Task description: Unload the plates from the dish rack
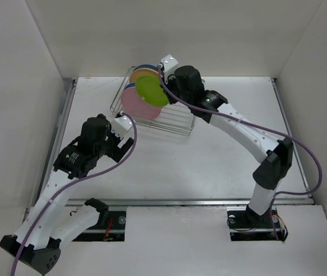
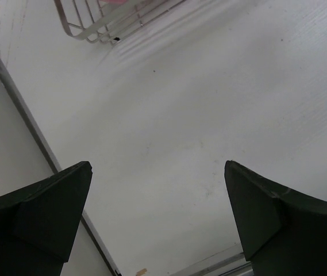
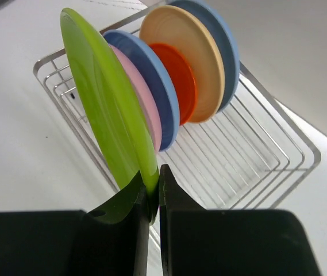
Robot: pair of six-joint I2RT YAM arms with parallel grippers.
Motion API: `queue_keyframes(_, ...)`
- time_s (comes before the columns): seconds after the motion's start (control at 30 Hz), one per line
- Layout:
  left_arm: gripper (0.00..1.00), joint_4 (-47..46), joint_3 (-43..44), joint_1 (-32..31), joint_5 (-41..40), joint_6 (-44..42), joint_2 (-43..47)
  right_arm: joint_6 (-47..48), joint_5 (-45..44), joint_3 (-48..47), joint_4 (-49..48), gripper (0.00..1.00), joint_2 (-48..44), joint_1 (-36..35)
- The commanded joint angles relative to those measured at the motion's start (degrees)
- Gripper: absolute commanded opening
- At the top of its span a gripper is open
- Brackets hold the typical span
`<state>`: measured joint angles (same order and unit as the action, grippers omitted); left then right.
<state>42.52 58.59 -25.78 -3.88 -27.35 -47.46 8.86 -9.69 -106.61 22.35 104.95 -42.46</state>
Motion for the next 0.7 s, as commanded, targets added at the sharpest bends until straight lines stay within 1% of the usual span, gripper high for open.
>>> queue_keyframes(0.0,1.0,-1.38,4.95,-0.15,-4.37,2.83,-2.45,-6.38,-1.3,3.23,0.49,0.0,-5.62,0.09)
queue_keyframes(0.03,1.0,-1.39,6.52,-0.15,-7.95,3.7,-3.24,-7.62,2.36,4.99,1.02,0.0,-7.2,0.09)
queue_keyframes(0.1,1.0,-2.96,8.03,-0.15,-10.7,4.5,-5.97,-10.08,8.08,12.01,0.33,0.0,-11.49,0.09)
queue_keyframes(0.13,1.0,-2.97,8.82,-0.15,-10.71,5.46,-6.76,-13.31,10.81,14.56,0.33,0.0,-12.56,0.09)
queue_keyframes(0.17,1.0,-3.67,10.56,0.37,-10.71,5.99,-8.68,-15.26,14.66,19.98,-0.54,0.0,-13.53,0.09)
queue_keyframes(0.23,1.0,-2.28,14.25,0.38,-9.31,8.53,-11.76,-21.13,18.29,25.98,-3.95,0.0,-15.91,0.09)
queue_keyframes(0.27,1.0,-0.62,20.63,0.38,-7.48,9.68,-13.95,-22.91,22.74,29.14,-5.81,0.0,-16.52,0.09)
queue_keyframes(0.3,1.0,4.53,24.95,0.38,-6.5,10.99,-19.72,-24.67,25.05,35.09,-7.83,0.0,-17.05,0.09)
queue_keyframes(0.33,1.0,8.07,29.96,0.9,-5.62,12.57,-23.34,-28.16,27.25,37.76,-12.2,0.0,-17.93,0.09)
queue_keyframes(0.37,1.0,12.19,35.75,1.43,-3.44,16.16,-27.38,-29.5,29.27,40.14,-14.24,0.0,-17.93,0.09)
queue_keyframes(0.4,1.0,16.67,48.86,2.22,-2.37,17.93,-36.03,-30.74,30.69,42.25,-15.83,0.0,-18.54,0.09)
queue_keyframes(0.43,0.98,25.68,55.43,3.1,-1.49,19.25,-40.3,-32.14,30.7,45.75,-17.24,0.0,-18.55,0.09)
queue_keyframes(0.5,0.95,31.81,68.26,3.89,0.01,20.32,-47.16,-35.31,29.66,49.02,-20.93,0.0,-19.69,0.09)
queue_keyframes(0.53,0.95,32.79,69.11,5.2,-1.21,21.02,-50.76,-36.28,27.99,50.95,-21.46,0.0,-19.69,0.09)
queue_keyframes(0.6,0.94,30.27,67.2,7.75,-2.01,22.43,-52.11,-37.51,27.45,52.2,-22.08,0.0,-18.82,0.09)
queue_keyframes(0.63,0.91,28.51,63.7,11.16,-1.05,23.74,-52.9,-37.52,29.01,52.2,-22.08,0.0,-18.29,0.09)
queue_keyframes(0.67,0.89,24.14,61.84,12.76,-1.04,24.62,-52.91,-37.52,29.99,52.72,-22.09,0.0,-16.98,0.09)
